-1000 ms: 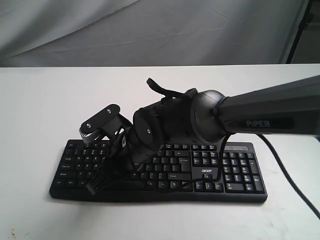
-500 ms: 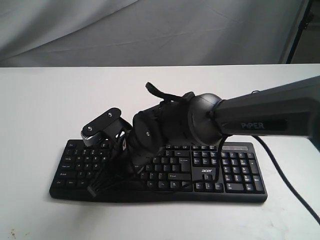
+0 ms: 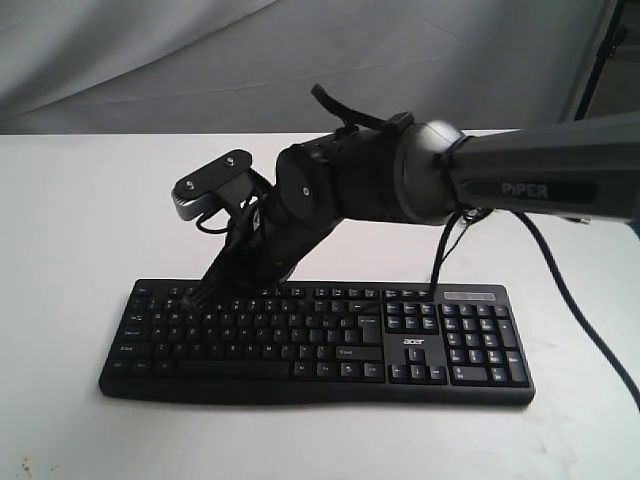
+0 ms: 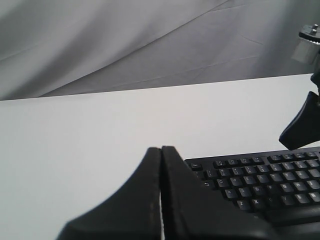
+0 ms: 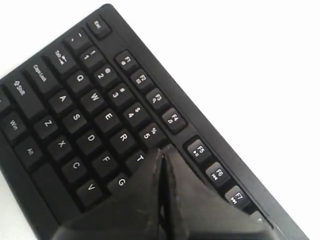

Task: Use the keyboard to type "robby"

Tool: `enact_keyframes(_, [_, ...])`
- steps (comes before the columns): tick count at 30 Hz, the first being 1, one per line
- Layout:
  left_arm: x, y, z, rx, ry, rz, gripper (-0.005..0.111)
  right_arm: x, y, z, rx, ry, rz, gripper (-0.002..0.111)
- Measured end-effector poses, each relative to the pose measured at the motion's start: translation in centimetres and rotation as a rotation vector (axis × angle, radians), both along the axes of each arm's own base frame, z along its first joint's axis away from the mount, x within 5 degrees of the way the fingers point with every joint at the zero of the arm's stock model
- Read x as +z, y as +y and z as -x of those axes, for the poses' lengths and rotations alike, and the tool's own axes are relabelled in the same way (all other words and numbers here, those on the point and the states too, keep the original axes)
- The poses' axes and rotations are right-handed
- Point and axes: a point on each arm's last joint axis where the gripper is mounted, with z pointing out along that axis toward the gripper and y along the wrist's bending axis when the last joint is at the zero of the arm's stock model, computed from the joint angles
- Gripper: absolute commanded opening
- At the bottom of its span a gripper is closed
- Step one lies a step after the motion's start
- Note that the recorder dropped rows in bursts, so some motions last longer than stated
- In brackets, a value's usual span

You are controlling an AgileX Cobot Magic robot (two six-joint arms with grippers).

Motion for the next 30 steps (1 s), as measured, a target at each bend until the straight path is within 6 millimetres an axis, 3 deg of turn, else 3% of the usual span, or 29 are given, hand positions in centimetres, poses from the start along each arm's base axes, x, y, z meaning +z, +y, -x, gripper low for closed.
enact_keyframes(5, [0.0, 0.0, 0.0, 0.000, 0.000, 0.000, 0.000, -1.4, 0.0, 0.0, 0.000, 0.033, 0.026, 0.000])
enact_keyframes(19, [0.0, 0.0, 0.0, 0.000, 0.000, 0.000, 0.000, -1.9, 0.1, 0.0, -0.001, 0.043, 0.034, 0.000])
enact_keyframes(25, [0.0, 0.0, 0.0, 0.000, 0.000, 0.000, 0.000, -3.7, 0.1, -0.1, -0.002, 0.069, 0.060, 0.000])
enact_keyframes(30, [0.0, 0.0, 0.0, 0.000, 0.000, 0.000, 0.000, -4.0, 0.5, -0.1, 0.001, 0.059, 0.053, 0.000])
